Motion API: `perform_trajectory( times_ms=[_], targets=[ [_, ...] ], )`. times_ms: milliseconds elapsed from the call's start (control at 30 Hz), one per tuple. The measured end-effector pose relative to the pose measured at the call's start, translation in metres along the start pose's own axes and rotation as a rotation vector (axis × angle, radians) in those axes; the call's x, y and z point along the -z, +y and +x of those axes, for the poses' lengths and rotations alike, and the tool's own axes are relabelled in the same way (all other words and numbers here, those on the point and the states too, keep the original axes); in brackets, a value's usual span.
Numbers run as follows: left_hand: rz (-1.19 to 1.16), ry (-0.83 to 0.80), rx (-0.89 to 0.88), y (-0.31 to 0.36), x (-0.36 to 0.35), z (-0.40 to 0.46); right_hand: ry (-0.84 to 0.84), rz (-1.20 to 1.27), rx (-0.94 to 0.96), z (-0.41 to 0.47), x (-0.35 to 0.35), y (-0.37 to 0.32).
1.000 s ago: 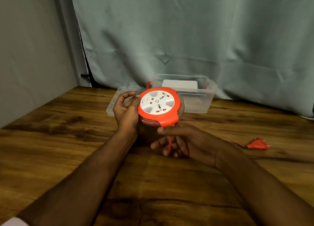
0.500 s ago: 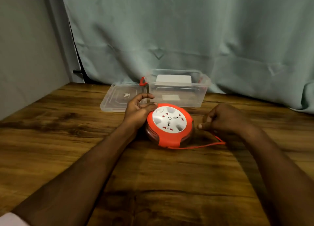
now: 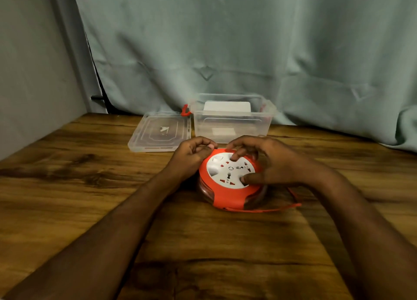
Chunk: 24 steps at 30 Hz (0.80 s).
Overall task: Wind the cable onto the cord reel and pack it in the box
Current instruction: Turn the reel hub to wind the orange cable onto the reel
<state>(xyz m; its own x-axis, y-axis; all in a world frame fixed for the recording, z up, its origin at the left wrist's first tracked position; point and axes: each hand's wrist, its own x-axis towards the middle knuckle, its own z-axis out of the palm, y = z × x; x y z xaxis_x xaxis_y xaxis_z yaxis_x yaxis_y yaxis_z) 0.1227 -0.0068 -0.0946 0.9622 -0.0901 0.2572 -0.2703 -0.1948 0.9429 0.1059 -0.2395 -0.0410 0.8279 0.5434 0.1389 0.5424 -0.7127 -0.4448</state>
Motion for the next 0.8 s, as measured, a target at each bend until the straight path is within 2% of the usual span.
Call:
perform_trajectory(
  times_ms=[100, 267, 533, 633, 800],
  targets=[
    [0.013, -0.039, -0.012, 0.001, 0.000, 0.000, -0.041, 0.059, -0.020, -0.001, -0.004, -0.001],
    [0.007, 0.001, -0.032, 0.000, -0.002, -0.002, 0.013, 0.127, -0.038, -0.005, -0.003, -0.009],
    [-0.014, 0.010, -0.046, 0.002, -0.001, -0.003, 0.061, -0.084, -0.026, -0.004, -0.009, -0.027],
    [-0.012, 0.037, -0.039, 0.001, -0.002, -0.002, 0.193, -0.247, -0.015, -0.003, -0.021, -0.034],
    [0.002, 0.036, -0.025, 0.000, -0.002, 0.000, 0.319, -0.315, -0.040, 0.005, -0.039, -0.041]
  ],
)
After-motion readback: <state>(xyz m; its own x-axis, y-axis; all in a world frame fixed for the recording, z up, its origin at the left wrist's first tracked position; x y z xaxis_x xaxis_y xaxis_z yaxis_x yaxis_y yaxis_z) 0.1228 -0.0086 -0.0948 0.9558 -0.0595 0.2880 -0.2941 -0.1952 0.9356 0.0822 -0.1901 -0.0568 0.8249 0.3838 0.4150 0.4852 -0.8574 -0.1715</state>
